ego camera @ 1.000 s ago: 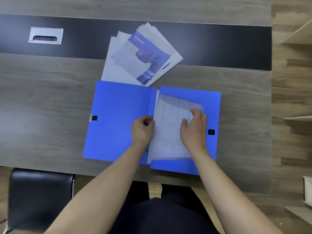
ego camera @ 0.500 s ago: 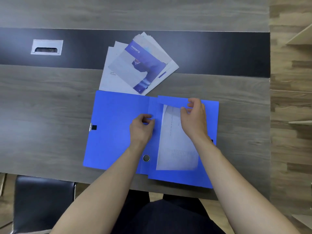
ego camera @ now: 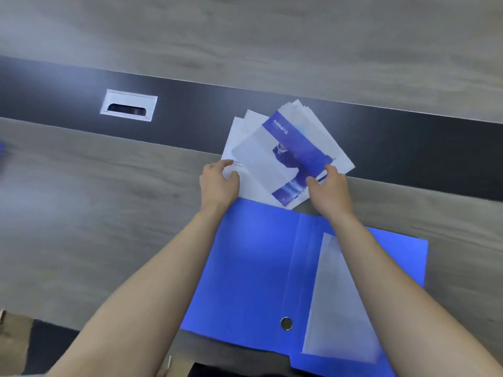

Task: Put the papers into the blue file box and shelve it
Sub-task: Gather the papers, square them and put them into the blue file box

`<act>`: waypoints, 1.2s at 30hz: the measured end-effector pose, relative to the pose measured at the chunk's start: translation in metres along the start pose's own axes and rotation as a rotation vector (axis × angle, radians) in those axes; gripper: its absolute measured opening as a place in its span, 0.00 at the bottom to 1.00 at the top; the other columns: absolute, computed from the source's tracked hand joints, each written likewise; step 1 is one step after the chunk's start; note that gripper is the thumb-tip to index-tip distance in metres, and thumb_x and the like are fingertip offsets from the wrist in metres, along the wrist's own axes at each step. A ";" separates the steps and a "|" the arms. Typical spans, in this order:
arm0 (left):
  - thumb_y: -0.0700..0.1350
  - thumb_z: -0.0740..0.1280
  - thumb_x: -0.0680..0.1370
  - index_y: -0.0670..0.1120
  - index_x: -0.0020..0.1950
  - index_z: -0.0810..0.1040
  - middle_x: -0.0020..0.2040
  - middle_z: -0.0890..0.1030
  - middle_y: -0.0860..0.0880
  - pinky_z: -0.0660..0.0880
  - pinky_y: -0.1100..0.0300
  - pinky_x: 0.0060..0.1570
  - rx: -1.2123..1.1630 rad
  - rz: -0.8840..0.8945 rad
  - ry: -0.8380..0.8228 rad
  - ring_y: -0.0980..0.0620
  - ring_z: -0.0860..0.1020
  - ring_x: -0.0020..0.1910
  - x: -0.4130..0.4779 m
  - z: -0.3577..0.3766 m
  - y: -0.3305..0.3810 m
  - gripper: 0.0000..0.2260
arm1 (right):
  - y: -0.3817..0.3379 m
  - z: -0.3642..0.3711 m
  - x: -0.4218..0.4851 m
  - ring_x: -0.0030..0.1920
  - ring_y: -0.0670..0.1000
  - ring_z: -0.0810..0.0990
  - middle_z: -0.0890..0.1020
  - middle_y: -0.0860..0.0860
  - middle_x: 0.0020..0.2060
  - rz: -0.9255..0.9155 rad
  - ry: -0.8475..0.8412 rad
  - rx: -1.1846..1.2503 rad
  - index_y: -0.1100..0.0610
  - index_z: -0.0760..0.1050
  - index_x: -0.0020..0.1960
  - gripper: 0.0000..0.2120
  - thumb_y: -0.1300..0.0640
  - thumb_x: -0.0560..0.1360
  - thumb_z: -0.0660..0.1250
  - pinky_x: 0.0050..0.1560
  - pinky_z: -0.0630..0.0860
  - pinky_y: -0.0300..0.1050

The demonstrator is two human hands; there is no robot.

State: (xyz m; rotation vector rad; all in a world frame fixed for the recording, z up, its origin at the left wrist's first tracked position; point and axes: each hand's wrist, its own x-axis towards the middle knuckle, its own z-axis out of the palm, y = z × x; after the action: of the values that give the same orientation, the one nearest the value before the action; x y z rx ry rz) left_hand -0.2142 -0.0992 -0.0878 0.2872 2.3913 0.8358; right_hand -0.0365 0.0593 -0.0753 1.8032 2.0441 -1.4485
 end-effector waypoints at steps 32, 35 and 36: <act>0.49 0.77 0.75 0.50 0.56 0.86 0.57 0.88 0.49 0.83 0.47 0.60 -0.129 -0.102 -0.482 0.45 0.87 0.56 0.097 -0.045 0.037 0.11 | 0.005 0.044 0.005 0.77 0.51 0.68 0.71 0.50 0.76 -0.153 0.095 -0.001 0.56 0.78 0.72 0.19 0.56 0.82 0.66 0.77 0.64 0.44; 0.43 0.75 0.80 0.44 0.63 0.84 0.59 0.88 0.47 0.84 0.50 0.55 -0.317 -0.037 -0.534 0.43 0.87 0.58 0.082 -0.048 0.047 0.12 | 0.005 0.038 0.004 0.70 0.52 0.74 0.71 0.51 0.71 -0.029 0.172 0.189 0.54 0.71 0.76 0.25 0.51 0.80 0.69 0.71 0.73 0.48; 0.42 0.74 0.81 0.44 0.64 0.83 0.59 0.88 0.46 0.84 0.51 0.53 -0.363 -0.003 -0.552 0.43 0.87 0.58 0.076 -0.050 0.052 0.12 | 0.005 0.035 0.003 0.66 0.51 0.76 0.71 0.51 0.70 0.026 0.205 0.275 0.54 0.68 0.77 0.28 0.50 0.80 0.71 0.64 0.76 0.43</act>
State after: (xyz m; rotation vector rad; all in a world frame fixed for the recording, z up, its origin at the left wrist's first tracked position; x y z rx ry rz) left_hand -0.3050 -0.0551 -0.0583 0.3177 1.6972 1.0156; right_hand -0.0519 0.0383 -0.0995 2.1558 1.9788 -1.6726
